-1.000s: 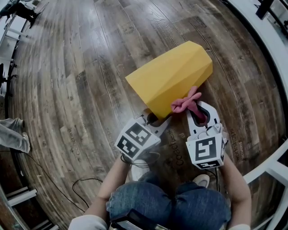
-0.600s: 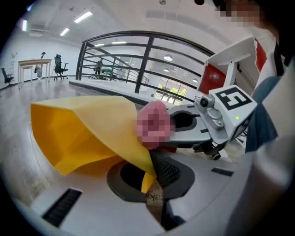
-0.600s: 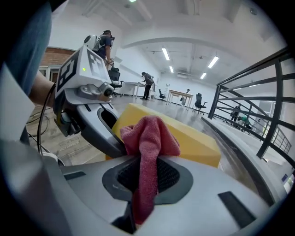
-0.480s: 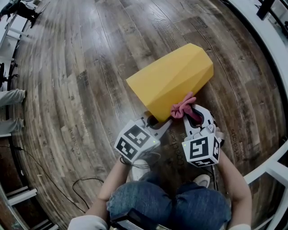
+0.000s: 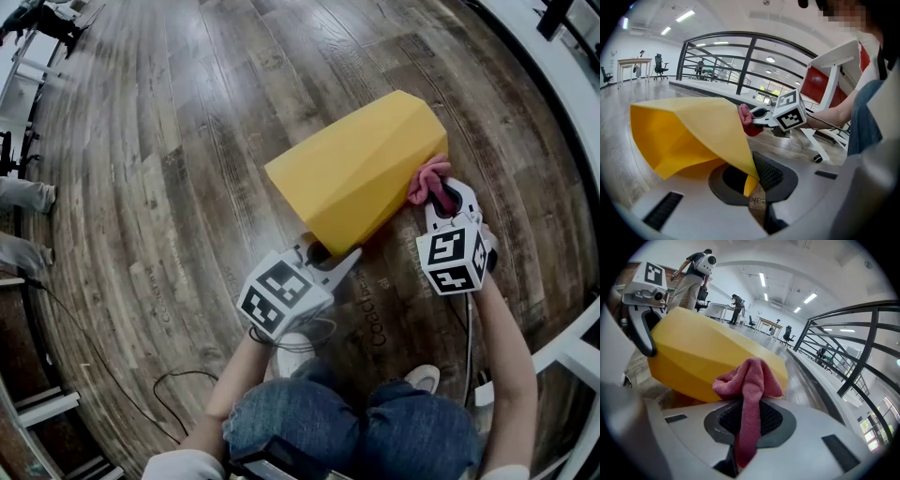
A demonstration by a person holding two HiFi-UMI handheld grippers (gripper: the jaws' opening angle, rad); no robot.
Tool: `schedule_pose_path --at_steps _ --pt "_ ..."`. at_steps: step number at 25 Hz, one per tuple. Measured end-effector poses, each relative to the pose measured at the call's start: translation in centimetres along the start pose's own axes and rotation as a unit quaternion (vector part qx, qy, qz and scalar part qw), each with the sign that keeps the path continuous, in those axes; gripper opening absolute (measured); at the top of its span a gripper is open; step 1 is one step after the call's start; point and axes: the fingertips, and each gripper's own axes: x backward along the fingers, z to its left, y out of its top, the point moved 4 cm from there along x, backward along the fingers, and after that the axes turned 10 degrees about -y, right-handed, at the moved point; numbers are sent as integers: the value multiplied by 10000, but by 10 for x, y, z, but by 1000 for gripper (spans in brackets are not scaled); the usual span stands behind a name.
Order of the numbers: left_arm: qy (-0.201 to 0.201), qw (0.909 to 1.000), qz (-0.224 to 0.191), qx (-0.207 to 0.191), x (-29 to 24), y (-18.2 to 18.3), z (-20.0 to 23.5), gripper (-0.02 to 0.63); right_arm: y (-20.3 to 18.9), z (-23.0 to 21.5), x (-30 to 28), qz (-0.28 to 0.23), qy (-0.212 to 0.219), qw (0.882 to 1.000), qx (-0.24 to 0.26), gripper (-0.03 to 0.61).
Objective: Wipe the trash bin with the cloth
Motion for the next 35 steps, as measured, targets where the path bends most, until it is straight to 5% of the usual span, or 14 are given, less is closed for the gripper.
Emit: schedule_pose_path --at_steps 11,16,29,35 --pt "9 10000 -2 23 1 -1 0 26 -18 -34 -28 380 -405 9984 55 51" --pt "1 9998 -137 108 4 2 3 25 -6 -36 -7 125 -399 9989 -210 51" --pt "-534 9980 -320 128 4 21 -2 26 44 22 72 -964 383 9942 -270 51" --pt "-1083 9899 -669 618 7 27 -2 26 45 59 98 -1082 751 9910 219 51"
